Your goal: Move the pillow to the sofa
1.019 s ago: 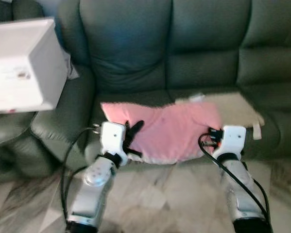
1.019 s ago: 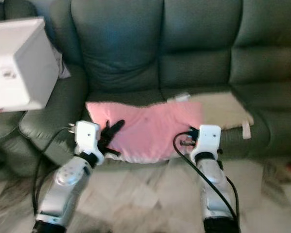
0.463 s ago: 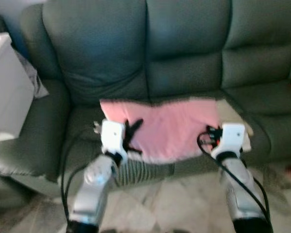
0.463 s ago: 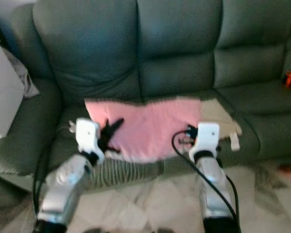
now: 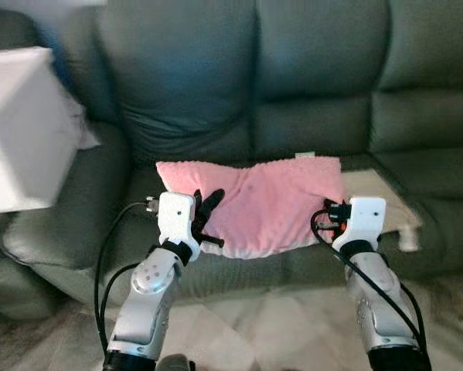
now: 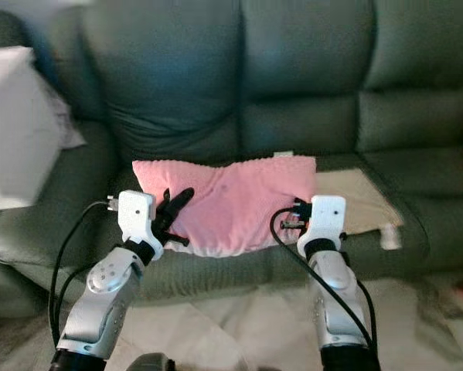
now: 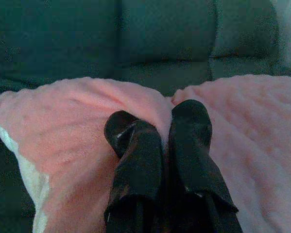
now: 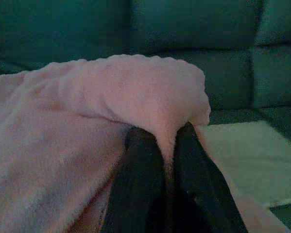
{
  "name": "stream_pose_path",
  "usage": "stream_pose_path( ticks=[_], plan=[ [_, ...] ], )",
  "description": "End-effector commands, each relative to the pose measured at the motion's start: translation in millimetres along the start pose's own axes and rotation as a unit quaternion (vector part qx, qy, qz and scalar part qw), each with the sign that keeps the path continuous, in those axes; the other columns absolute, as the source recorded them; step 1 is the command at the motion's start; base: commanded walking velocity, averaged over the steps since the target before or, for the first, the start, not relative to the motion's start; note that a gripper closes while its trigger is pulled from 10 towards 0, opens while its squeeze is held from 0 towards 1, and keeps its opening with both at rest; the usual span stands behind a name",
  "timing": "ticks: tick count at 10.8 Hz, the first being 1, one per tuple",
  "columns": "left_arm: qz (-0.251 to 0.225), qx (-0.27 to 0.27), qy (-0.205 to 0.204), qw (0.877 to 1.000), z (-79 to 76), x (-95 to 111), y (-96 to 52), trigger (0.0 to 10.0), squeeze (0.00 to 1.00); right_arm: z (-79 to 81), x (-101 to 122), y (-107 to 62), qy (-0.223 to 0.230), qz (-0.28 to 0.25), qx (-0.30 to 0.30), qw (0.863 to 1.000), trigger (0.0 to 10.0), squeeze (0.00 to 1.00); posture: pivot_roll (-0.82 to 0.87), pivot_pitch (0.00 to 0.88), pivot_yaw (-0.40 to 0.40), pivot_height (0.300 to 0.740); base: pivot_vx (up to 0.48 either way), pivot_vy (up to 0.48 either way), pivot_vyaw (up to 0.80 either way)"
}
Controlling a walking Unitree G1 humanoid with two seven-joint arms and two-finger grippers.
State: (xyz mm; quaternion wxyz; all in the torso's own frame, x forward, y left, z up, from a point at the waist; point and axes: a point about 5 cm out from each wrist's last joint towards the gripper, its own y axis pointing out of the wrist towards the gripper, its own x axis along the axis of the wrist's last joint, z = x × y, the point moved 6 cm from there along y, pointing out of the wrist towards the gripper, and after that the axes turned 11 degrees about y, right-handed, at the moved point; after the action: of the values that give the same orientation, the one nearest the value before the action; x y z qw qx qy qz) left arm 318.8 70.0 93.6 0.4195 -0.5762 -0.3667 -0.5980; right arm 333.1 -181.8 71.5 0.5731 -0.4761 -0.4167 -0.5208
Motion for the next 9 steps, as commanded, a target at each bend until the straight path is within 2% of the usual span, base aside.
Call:
stream_pose_path(
  ticks=[1,3,4,6,8,9],
  plan=[
    [-0.005,-0.002,0.005,1.0,2.1,3.3,0.9,10.0,0.0,10.0,8.6,3.5,0.005,-0.014,0.015,1.0,10.0,0.0,-0.05,0.0,-0.001,0.74,0.0,0.48,0.0],
    [-0.012,0.005,0.01,1.0,4.0,6.8,0.9,10.0,0.0,9.0,9.1,3.6,0.005,-0.015,0.015,1.0,10.0,0.0,-0.05,0.0,-0.003,0.74,0.0,0.48,0.0],
    [-0.024,0.006,0.02,0.999,3.5,12.8,0.8,10.0,0.0,9.7,8.1,3.1,0.005,-0.013,0.016,1.0,10.0,0.0,-0.05,0.0,-0.006,0.74,0.0,0.0,0.0],
    [-0.012,0.015,0.024,1.0,5.9,7.1,0.7,10.0,0.0,11.1,7.0,3.1,-0.001,-0.012,0.019,1.0,10.0,0.0,-0.05,0.0,-0.006,0.74,0.0,0.0,0.0],
    [-0.018,0.044,0.041,0.998,16.8,10.2,-0.4,10.0,0.0,11.5,5.1,1.1,-0.005,-0.011,0.019,1.0,10.0,0.0,-0.05,0.0,-0.005,0.74,0.0,0.0,0.8],
    [-0.016,0.045,0.04,0.998,17.3,9.0,-0.2,10.0,0.0,11.7,4.2,0.0,-0.005,-0.009,0.019,1.0,10.0,0.0,-0.05,0.0,-0.008,0.74,0.0,0.0,0.8]
  ],
)
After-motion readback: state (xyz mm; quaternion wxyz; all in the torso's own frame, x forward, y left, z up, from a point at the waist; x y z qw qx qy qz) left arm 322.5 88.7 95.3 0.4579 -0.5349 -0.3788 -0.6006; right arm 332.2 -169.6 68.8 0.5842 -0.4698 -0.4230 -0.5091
